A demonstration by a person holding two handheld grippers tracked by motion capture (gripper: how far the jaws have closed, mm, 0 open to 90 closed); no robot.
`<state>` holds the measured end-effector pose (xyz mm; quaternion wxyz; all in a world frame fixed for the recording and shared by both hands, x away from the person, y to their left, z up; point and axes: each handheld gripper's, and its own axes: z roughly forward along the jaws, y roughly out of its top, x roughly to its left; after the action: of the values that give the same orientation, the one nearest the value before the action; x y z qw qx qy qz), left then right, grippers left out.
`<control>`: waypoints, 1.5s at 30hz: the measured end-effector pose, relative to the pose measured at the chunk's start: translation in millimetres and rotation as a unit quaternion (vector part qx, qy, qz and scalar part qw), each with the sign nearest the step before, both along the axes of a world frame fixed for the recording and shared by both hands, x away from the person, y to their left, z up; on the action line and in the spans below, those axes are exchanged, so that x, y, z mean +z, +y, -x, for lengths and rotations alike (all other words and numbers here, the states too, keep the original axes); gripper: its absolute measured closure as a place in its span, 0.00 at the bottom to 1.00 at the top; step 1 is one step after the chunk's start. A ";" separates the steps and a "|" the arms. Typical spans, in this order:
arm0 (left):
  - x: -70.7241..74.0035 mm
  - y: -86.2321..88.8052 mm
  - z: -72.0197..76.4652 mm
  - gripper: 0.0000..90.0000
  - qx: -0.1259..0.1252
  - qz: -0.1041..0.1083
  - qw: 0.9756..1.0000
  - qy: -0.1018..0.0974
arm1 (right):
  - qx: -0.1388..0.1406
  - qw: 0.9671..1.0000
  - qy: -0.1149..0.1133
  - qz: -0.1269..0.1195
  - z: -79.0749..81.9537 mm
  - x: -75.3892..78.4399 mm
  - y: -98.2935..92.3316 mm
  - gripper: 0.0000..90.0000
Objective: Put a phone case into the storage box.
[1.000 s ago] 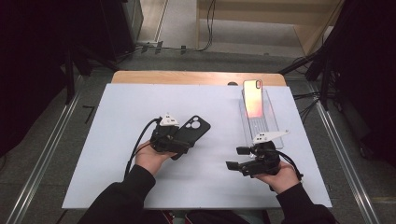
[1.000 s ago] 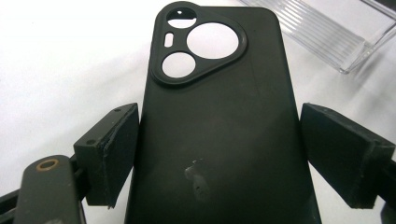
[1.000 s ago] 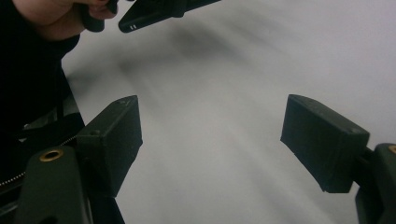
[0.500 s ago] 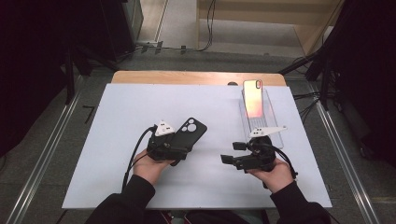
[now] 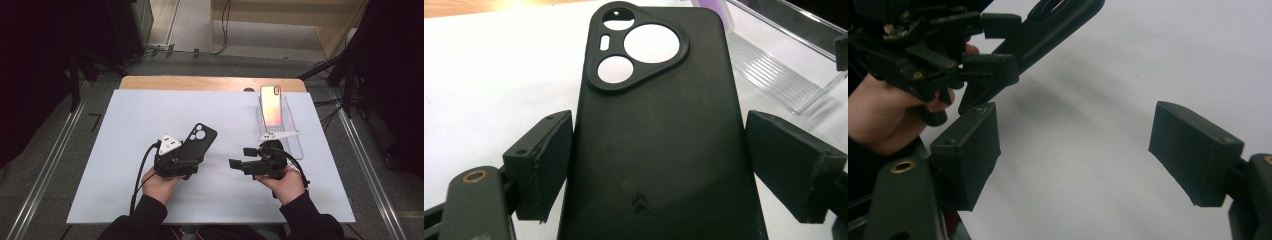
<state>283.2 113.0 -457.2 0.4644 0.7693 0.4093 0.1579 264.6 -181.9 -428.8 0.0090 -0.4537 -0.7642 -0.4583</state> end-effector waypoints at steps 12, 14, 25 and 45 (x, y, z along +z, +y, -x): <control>-8.2 -6.3 12.2 0.16 0.023 0.027 0.999 -0.021 | -0.010 1.000 0.002 -0.002 -9.5 6.2 12.0 0.20; -9.6 -8.4 14.7 0.16 0.026 0.030 0.999 -0.026 | -0.008 1.000 0.003 -0.002 -11.1 6.8 15.8 0.20; -14.4 -14.1 22.7 0.16 0.030 0.051 0.997 -0.050 | -0.020 0.999 0.017 -0.032 -23.6 8.7 23.2 0.20; -15.7 -19.4 30.3 0.16 0.038 0.068 0.995 -0.069 | -0.033 0.998 0.027 -0.037 -47.6 6.8 42.1 0.20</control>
<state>252.9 93.6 -472.9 0.5365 0.7073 0.4145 0.2003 312.1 -139.8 -422.1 0.0317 -0.4901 -0.7308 -0.4741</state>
